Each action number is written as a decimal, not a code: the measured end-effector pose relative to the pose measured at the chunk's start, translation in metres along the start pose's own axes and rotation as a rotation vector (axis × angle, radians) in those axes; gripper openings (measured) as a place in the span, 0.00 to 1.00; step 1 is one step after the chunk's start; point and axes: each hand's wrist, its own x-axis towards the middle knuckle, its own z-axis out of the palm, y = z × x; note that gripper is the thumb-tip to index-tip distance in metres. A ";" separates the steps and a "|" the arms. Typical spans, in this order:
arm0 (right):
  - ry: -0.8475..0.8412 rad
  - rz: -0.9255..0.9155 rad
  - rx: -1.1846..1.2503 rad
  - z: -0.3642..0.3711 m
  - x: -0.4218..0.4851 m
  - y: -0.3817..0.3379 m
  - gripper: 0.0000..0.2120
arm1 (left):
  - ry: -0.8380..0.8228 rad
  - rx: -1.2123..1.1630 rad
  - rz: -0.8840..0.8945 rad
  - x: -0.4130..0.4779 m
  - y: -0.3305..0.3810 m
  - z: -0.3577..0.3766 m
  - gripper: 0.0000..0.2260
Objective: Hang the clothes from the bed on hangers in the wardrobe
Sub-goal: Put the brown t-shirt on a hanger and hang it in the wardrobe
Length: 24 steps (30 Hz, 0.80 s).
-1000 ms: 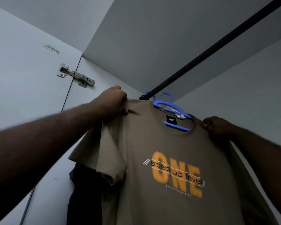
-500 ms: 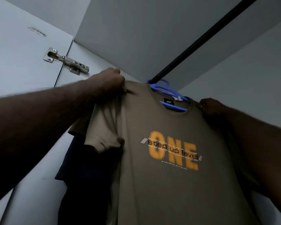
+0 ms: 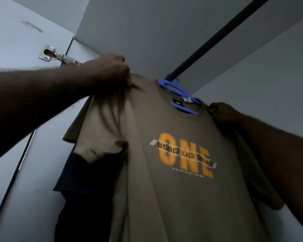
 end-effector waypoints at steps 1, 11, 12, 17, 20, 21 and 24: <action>-0.009 -0.002 0.005 0.000 -0.003 -0.001 0.14 | 0.003 0.004 0.003 -0.005 0.001 0.000 0.17; -0.053 0.026 0.041 0.007 -0.011 -0.005 0.12 | 0.029 -0.187 -0.256 -0.026 0.018 -0.017 0.14; -0.067 0.037 0.038 0.005 -0.011 -0.007 0.13 | 0.060 -0.283 -0.322 -0.024 0.019 -0.022 0.15; -0.090 0.054 0.063 0.000 -0.020 -0.020 0.19 | 0.180 -0.719 -0.565 -0.027 0.023 -0.043 0.14; -0.041 -0.020 0.116 -0.007 -0.029 -0.033 0.19 | 0.057 -0.988 -0.659 -0.027 0.028 -0.048 0.16; -0.039 -0.049 0.130 -0.011 -0.032 -0.040 0.19 | 0.016 -1.023 -0.690 -0.025 0.032 -0.049 0.17; -0.079 -0.141 0.175 -0.022 -0.037 -0.069 0.19 | -0.036 -1.030 -0.755 -0.018 0.046 -0.050 0.16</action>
